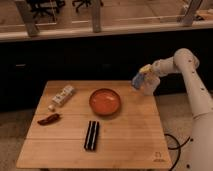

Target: Place the white sponge in the ceramic cup

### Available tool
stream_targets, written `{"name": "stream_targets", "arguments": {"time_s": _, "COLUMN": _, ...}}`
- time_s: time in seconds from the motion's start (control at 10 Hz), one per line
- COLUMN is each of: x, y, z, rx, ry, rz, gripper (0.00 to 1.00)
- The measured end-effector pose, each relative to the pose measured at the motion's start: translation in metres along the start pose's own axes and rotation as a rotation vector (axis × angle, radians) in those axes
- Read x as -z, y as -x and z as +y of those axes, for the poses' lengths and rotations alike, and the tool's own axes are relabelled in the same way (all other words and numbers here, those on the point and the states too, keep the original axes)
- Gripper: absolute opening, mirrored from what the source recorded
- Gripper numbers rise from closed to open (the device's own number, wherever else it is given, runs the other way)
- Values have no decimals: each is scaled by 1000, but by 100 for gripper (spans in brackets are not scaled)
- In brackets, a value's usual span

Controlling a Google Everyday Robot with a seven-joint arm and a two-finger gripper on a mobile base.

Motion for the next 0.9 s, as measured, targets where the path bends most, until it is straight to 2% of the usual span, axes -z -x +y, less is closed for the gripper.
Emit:
{"name": "stream_targets", "arguments": {"time_s": 0.5, "x": 13, "y": -17, "z": 0, "rx": -13, "ry": -37, "rz": 73, "gripper": 0}}
{"name": "stream_targets", "arguments": {"time_s": 0.9, "x": 38, "y": -41, "z": 8, "rx": -39, "ry": -40, "rz": 190, "gripper": 0}}
